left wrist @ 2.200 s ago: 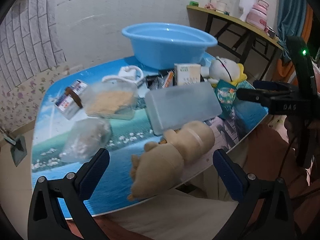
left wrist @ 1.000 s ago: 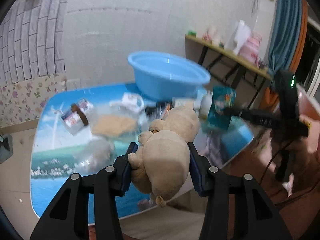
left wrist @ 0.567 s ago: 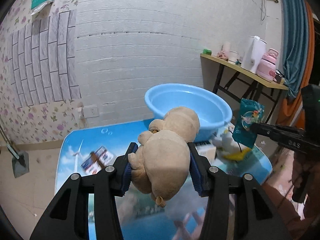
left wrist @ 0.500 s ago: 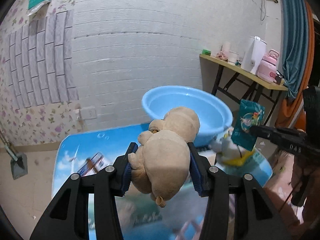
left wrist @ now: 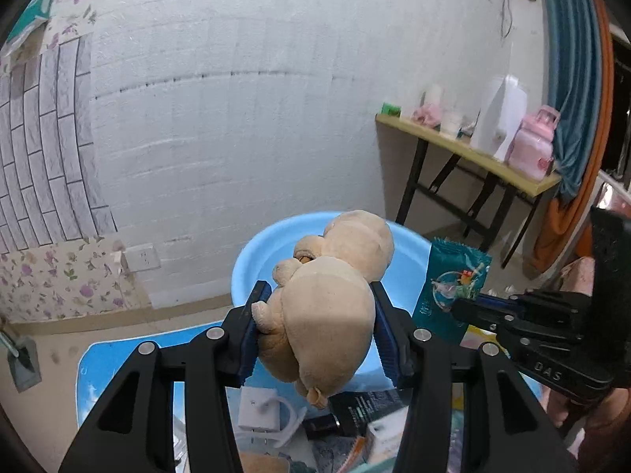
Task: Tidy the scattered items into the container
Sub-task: 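Carry the plush toy and green packet with both tools over the blue basin, then open both tools to drop the plush toy and packet into the basin, then grasp the clear bag of cotton swabs with the left tool while the right approaches the white plush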
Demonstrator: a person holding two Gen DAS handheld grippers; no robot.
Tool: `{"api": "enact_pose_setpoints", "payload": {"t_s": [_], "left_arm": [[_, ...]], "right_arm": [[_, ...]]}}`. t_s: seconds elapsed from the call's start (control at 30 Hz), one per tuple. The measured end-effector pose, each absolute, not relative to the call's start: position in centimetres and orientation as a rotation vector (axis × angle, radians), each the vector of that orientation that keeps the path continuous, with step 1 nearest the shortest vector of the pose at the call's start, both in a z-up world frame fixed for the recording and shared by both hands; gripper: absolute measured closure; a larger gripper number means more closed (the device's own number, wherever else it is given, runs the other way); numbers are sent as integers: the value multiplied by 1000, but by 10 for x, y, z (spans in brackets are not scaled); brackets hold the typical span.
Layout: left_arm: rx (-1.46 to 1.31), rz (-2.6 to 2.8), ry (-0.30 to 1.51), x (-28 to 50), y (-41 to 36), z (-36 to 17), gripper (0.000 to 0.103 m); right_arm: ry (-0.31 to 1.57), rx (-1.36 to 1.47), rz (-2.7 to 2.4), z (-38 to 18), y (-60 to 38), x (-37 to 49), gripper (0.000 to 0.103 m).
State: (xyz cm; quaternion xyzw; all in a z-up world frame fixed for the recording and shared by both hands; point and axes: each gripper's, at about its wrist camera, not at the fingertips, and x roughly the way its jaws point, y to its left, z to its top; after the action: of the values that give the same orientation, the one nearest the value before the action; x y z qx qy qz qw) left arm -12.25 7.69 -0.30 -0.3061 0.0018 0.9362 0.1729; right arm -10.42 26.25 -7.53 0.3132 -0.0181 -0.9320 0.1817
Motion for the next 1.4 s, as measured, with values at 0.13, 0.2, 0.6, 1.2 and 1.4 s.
{"api": "enact_pose_setpoints", "payload": {"t_s": [0.13, 0.2, 0.6, 1.2, 1.4], "left_arm": [[-944, 2646, 53, -134, 87, -21, 53], [-957, 2644, 43, -136, 88, -27, 53], [-935, 2678, 93, -107, 95, -31, 17], [-720, 3028, 171, -16, 5, -15, 0], [-833, 3070, 97, -12, -25, -30, 0]], "right_arm": [[-43, 927, -2624, -87, 262, -114, 94], [-57, 934, -2622, -89, 264, -116, 92], [-2, 944, -2635, -86, 266, -101, 79], [-153, 810, -2753, -73, 312, -50, 3], [-199, 921, -2731, -92, 317, -51, 0]]}}
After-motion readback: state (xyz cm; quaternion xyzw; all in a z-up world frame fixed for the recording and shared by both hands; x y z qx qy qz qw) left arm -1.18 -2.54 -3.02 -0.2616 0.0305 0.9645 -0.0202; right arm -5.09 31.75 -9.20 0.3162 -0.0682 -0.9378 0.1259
